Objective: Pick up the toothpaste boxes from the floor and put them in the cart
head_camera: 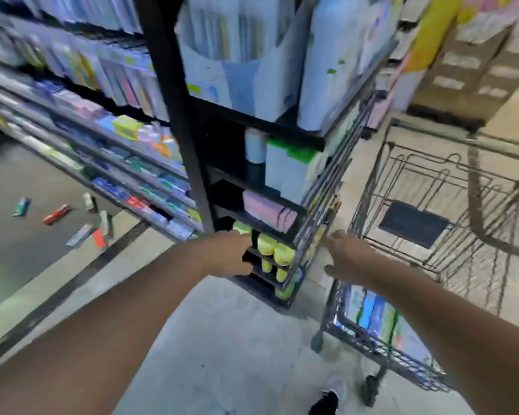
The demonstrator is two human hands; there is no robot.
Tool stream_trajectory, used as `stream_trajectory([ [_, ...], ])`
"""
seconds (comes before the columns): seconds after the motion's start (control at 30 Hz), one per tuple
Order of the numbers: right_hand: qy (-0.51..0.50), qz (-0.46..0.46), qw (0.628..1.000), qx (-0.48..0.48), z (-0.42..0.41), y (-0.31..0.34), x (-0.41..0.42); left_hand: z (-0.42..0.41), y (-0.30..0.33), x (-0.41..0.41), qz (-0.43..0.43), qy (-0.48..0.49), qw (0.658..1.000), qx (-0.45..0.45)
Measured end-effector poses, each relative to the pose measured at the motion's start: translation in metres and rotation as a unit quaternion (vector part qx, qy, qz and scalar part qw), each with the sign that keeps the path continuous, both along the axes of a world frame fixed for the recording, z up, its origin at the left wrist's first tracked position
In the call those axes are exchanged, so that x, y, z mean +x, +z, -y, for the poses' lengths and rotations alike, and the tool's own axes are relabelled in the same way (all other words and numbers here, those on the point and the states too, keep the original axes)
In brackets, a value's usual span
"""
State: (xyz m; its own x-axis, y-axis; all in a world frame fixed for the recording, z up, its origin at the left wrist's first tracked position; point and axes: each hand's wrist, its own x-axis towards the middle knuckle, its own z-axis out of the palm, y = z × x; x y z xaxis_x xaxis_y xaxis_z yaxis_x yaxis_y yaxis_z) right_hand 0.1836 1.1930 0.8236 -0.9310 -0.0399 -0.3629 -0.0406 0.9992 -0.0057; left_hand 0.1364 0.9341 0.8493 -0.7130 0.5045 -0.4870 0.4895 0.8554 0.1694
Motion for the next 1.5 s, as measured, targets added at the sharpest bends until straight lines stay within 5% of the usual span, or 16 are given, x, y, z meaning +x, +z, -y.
stream_trajectory([
  [0.3,0.261,-0.036,0.963,-0.049,0.279,0.022,-0.029,0.282,0.035,0.097,-0.034,0.263,0.963,-0.046],
  [0.53,0.369,-0.034,0.923,-0.105,0.423,0.005,-0.06,0.395,0.019,0.116,-0.035,0.392,0.917,-0.061],
  [1.03,0.448,-0.003,0.891,-0.072,0.603,0.002,-0.29,0.528,0.021,-0.054,-0.034,0.522,0.851,-0.033],
  [1.5,0.407,0.023,0.912,-0.04,0.802,-0.051,-0.426,0.735,-0.023,-0.188,-0.019,0.513,0.858,-0.02],
])
